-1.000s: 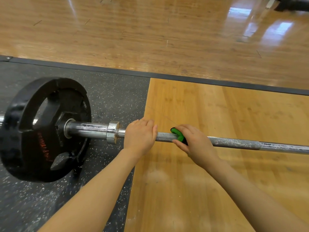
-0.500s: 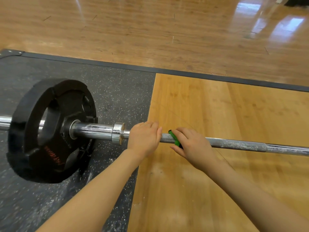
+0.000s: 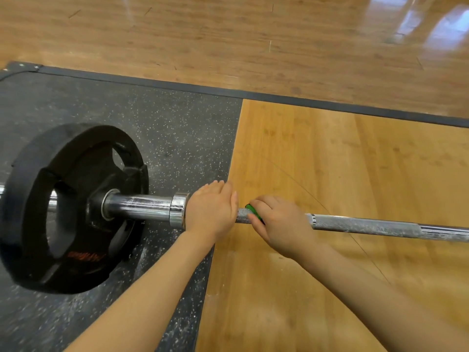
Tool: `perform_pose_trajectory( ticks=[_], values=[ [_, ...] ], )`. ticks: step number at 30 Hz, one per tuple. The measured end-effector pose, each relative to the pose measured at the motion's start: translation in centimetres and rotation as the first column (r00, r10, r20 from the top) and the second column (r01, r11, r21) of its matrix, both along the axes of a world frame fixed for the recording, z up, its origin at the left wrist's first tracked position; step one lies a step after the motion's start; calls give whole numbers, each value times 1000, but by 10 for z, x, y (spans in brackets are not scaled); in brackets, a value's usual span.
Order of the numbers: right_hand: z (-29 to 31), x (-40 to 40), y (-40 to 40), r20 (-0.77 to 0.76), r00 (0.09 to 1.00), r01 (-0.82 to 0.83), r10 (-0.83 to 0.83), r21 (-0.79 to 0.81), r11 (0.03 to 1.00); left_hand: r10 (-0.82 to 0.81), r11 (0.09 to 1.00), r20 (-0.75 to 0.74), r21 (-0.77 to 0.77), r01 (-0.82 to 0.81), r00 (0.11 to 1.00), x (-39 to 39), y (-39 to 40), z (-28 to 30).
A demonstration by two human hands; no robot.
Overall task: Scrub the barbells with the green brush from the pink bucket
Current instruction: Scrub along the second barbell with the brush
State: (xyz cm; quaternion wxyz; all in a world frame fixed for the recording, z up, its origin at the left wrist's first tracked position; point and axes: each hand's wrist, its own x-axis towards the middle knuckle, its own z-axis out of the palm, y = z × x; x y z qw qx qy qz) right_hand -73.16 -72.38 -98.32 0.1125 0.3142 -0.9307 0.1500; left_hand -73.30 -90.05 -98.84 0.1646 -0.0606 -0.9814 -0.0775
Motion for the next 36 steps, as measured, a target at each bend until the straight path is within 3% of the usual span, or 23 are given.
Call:
perform_pose_trajectory(
  ticks=[8, 12, 17, 27, 32, 36],
  values=[
    [-3, 9, 34, -100, 995, 26, -19, 63, 998, 0, 1000, 24, -15, 0, 1000, 6, 0, 0],
    [-2, 9, 23, -82, 995, 68, -64, 45, 997, 13, 1000, 14, -17, -12, 1000, 6, 2, 1],
    [-4, 5, 4, -16, 1000, -17, 17, 34, 999, 19, 1000, -2, -13, -19, 1000, 8, 2, 0],
    [4, 14, 58, 16, 997, 77, -78, 65, 995, 26, 999, -12, -27, -26, 1000, 12, 3, 5],
    [17, 21, 56, 173, 977, 145, -128, -85, 986, 55, 996, 17, -70, -54, 998, 19, 5, 9],
    [33, 25, 62, 185, 967, 203, -174, -152, 967, 52, 997, 77, -63, -47, 996, 27, 4, 9]
  ],
)
